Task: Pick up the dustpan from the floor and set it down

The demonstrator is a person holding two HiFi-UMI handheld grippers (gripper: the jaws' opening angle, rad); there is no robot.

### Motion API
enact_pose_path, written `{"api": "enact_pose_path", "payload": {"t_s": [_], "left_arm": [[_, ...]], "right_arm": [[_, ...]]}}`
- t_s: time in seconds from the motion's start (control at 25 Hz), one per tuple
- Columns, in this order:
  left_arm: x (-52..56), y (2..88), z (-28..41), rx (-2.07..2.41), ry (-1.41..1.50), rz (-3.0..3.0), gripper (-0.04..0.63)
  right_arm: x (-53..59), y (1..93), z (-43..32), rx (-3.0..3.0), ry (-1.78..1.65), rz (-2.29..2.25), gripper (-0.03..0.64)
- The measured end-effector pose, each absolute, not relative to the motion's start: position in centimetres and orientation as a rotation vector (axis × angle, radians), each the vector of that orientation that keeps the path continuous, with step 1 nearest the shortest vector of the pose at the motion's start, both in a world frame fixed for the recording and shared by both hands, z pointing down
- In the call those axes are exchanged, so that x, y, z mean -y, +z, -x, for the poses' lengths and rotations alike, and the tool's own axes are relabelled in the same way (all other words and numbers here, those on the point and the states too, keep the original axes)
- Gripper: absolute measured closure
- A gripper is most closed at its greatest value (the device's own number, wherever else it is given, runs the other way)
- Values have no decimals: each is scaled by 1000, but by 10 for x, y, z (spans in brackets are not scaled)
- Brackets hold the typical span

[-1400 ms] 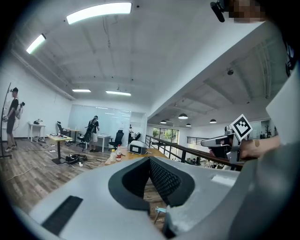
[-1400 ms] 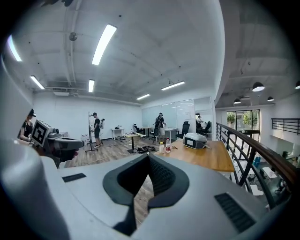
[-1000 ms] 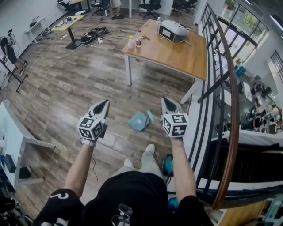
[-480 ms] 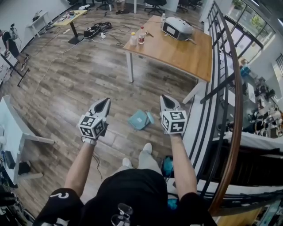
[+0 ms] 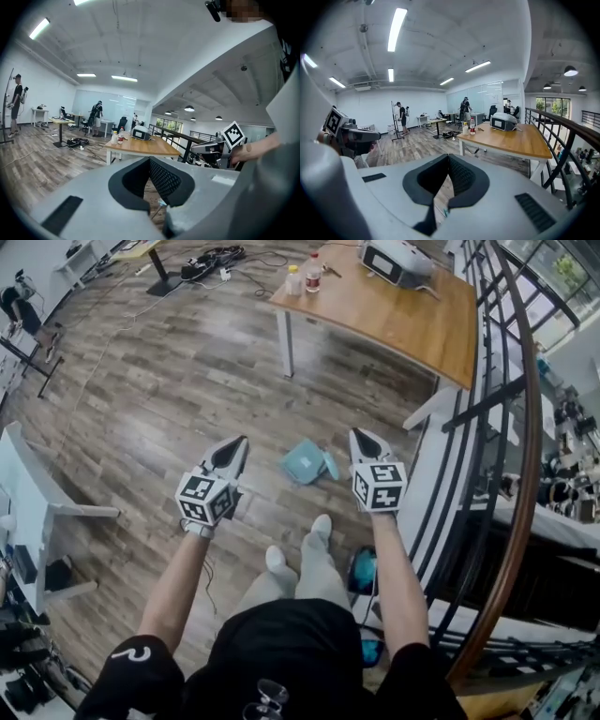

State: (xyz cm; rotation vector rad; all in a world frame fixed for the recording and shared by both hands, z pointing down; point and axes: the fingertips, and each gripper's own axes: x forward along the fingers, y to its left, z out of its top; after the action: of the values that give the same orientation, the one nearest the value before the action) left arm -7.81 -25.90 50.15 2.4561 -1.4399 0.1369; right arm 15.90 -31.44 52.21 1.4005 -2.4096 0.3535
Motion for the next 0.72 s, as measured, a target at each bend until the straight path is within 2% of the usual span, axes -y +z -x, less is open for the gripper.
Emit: {"api": "enact_pose_path", "payload": {"t_s": [0.48,0.52,0.56,0.6,0.72], "left_arm": [[288,597,55,1369,155,-2424,597],[291,605,54,1365,158,-2420,597],[293,614,54,1360,162,-2414,597],[296,622,53,1355,168,-2406,597],[302,647,52,1343,181,-2383,597]], "right_arm": [[346,657,-156,2350,462,-1315,618],[348,668,-155,2342,475,-1306,608],[350,679,-153,2333,490,-1298,561],[352,691,-153,2323,505,-1290,542],[357,727,-153,2289,540,-1275,512]]}}
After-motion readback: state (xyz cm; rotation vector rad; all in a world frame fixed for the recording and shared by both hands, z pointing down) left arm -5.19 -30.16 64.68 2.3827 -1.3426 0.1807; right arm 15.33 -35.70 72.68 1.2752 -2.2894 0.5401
